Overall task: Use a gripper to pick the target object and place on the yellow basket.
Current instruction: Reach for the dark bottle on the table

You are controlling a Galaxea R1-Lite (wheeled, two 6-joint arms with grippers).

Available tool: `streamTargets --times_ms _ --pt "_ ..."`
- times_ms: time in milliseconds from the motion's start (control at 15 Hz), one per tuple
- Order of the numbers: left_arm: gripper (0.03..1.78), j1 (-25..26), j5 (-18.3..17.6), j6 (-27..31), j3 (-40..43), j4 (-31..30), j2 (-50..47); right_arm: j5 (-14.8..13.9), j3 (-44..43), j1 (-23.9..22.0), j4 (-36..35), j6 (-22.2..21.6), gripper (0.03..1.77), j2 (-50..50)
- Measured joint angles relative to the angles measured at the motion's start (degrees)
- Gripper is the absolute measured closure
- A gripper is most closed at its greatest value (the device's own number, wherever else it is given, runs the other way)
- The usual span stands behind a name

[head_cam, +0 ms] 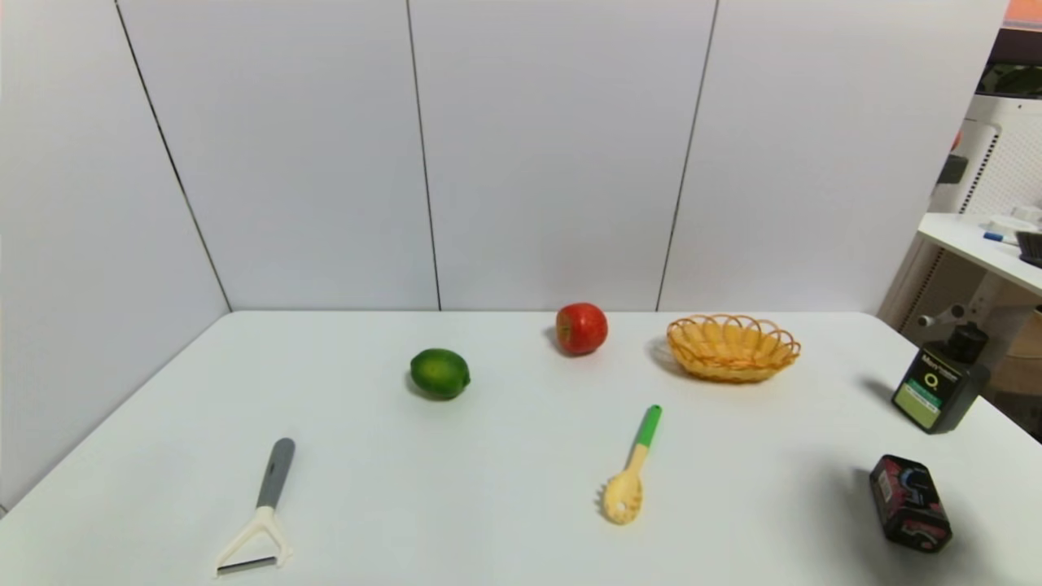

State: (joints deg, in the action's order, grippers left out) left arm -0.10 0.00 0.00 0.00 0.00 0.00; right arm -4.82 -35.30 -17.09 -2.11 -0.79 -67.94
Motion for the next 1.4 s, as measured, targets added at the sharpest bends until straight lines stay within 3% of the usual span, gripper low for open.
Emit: streamTargets --times_ms 467,733,1000,1400 --pt "0.12 0.02 0.00 0.00 0.00 0.00 0.00 0.94 -19.47 -6.83 0.54 12.86 0.10 -25.94" --pt "0.12 0.00 -0.02 0.00 0.00 0.00 0.00 7.34 -25.14 -7.52 0.71 16.88 0.10 -34.90" --pt "0.12 0.00 0.00 0.00 0.00 0.00 0.00 11.18 -25.09 -7.35 1.21 17.58 0.10 -37.22" --pt "0.12 0.00 0.00 0.00 0.00 0.00 0.00 11.09 -26.73 -7.22 1.07 17.82 0.10 -40.22"
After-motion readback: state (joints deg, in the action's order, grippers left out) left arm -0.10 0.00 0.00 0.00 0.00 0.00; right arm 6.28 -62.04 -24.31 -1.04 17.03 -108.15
